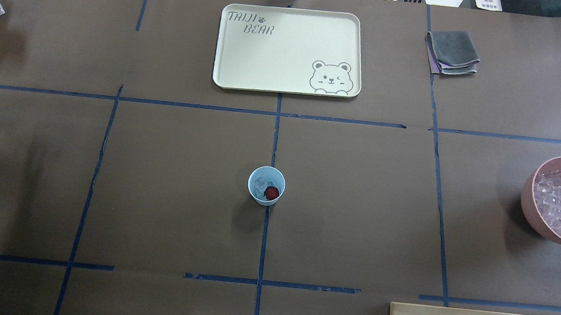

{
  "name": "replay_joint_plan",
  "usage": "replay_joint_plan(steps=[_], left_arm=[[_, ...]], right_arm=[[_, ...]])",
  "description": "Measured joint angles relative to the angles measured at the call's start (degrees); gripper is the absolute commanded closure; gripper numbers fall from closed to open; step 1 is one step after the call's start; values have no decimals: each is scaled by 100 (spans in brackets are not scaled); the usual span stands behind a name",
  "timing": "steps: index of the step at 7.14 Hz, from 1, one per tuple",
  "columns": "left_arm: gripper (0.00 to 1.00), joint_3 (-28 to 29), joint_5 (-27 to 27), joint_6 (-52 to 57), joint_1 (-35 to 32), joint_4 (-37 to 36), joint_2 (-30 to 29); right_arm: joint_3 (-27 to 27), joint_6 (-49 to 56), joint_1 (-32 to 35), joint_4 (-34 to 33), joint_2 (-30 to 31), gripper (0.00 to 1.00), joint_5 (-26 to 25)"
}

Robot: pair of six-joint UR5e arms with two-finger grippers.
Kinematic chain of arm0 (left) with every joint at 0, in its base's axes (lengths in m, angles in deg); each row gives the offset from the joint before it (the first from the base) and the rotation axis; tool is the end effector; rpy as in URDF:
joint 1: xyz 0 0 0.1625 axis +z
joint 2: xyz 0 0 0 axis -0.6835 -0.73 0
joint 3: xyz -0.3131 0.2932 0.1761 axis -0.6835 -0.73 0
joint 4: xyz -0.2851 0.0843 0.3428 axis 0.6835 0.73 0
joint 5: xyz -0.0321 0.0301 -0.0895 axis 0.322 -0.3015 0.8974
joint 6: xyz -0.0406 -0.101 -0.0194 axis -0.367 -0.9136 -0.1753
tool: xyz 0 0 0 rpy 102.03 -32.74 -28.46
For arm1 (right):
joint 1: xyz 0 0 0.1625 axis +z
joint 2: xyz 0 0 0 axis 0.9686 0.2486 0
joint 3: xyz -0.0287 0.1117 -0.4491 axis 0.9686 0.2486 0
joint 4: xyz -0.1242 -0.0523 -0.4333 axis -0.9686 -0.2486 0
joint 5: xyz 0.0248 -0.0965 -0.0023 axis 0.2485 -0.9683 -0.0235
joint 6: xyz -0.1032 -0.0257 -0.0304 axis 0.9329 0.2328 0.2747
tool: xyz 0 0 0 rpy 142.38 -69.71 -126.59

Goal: Mash ice and strawberries in cup
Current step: 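Carry the muddler with the left gripper back to its table spot, then lay the muddler down and open the left gripper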

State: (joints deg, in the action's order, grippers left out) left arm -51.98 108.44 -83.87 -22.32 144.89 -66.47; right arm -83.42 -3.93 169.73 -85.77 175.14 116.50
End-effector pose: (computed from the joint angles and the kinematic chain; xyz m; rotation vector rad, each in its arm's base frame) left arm 0.1703 -0.5156 0.7407 -0.0165 0.7926 0.0962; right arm 0.0914 -0.4527 0.6925 0.0935 -0.7353 -0.0618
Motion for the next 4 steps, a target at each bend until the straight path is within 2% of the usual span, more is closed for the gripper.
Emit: replay_joint_plan(steps=[4], left_arm=[[0, -102, 4, 2, 24, 0, 3]], right_arm=[[1, 1, -7, 0, 4, 1, 2]])
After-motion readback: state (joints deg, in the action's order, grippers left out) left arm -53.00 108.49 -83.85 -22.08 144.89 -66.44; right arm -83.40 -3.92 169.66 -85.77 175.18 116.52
